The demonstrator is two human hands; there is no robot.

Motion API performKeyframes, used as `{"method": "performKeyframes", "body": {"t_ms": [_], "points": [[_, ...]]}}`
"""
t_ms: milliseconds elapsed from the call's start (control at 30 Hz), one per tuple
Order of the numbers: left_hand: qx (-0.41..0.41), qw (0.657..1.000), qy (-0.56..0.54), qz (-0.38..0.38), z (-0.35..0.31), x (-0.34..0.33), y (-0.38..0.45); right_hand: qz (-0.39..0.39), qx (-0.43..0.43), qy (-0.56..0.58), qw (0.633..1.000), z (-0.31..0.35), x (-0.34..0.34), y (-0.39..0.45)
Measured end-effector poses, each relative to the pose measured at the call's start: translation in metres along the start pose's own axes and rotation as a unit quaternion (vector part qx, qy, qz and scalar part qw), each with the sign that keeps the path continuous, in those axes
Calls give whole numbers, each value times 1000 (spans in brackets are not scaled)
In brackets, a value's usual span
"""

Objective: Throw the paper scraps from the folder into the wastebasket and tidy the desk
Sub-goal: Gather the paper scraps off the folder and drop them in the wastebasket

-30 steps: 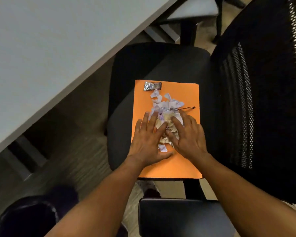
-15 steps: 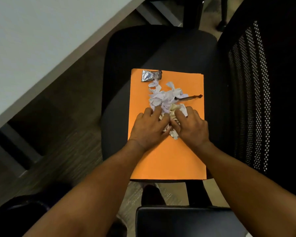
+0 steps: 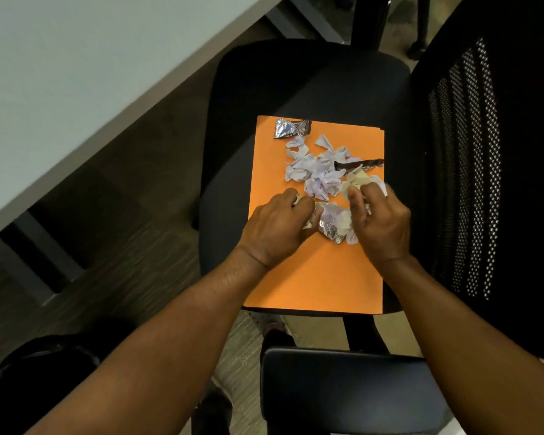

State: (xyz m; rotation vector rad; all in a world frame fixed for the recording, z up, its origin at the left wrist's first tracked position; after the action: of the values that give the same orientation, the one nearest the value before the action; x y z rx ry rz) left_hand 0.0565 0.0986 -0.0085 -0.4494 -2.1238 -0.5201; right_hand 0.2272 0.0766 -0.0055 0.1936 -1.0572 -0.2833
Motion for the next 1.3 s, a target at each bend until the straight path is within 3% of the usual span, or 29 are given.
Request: {"method": "performKeyframes", "body": {"t_ms": [333,533,867,1033,1300], "points": [[116,980,-15,-159,29,84,-63,-9,14,93,995,101,-22,6],[234,944,10,-231,79,133,-173,60,84,139,985,207,-76,-29],[418,860,71,-284,154,170,-395,239,183,244,922,378,-187,-158],[523,790,103,-303,193,171,-513,287,222,278,889,440,-248,-242],[654,650,45,-385,253,132,-640,371,246,269,854,488,-345,-354]]}}
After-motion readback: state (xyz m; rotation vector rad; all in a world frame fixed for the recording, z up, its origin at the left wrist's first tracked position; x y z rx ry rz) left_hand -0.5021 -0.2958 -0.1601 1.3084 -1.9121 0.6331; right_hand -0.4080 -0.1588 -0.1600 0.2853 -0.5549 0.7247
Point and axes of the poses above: each hand's wrist, its own y-axis towards the middle knuckle, its own x-axis out of the back of the hand, z = x × y, the point moved 5 cm from there along y, towards the middle knuckle, and after that the axes turned 1 degree about z, right-handed, at the moved point
